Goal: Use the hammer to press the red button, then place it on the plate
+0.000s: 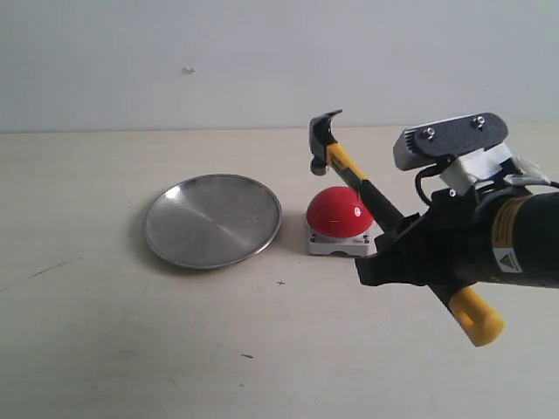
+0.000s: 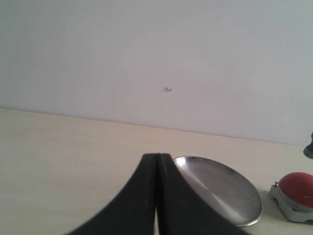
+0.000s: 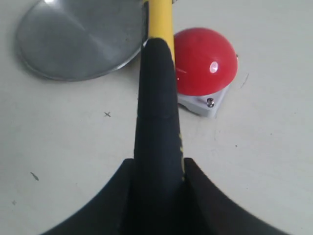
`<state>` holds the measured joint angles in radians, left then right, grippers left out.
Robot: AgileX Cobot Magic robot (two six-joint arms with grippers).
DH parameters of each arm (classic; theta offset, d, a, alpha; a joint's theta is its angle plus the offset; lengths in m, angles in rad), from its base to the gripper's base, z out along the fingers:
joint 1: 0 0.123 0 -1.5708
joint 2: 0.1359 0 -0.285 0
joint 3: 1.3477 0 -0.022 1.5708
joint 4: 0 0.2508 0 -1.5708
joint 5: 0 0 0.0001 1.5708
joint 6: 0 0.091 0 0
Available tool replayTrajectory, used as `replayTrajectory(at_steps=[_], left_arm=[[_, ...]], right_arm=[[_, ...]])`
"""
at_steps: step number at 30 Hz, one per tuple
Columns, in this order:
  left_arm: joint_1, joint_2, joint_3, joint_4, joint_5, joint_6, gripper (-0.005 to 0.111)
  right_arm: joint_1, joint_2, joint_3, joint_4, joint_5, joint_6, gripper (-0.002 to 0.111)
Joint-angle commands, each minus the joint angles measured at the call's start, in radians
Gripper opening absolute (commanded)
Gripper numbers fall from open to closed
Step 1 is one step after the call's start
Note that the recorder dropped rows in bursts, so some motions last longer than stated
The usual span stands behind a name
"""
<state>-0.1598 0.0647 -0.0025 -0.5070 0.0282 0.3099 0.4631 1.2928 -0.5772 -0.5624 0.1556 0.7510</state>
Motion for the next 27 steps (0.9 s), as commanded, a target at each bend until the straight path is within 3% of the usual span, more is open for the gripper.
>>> replayTrajectory(at_steps=[1,8,20,24,27], left_arm=[[0.002,-0.005,0.003,0.005,0.001,-0.004,0.0],[0.002,-0.005,0.003,0.005,0.001,-0.004,0.0],[0.002,-0.005,0.003,0.005,0.001,-0.004,0.0],[0.002,-0.005,0.003,0.005,0.001,-0.004,0.0],[0.002,-0.005,0.003,0.005,0.001,-0.004,0.0]], right_arm=[[-0.006,0.052,-0.013,-0.022,-0.082,-0.009,0.0],[-0.052,0.054,-0.055,-0.02,-0.091,-0.009,0.0],[-0.059,0.034,-0.122,-0.036,0.129,-0.009,0.0],[-0.056,0.078,0.022,-0.037,-0.074,0.011,0.0],[-0.056,0.107,0.038,-0.037,-0.069,0.011,0.0]])
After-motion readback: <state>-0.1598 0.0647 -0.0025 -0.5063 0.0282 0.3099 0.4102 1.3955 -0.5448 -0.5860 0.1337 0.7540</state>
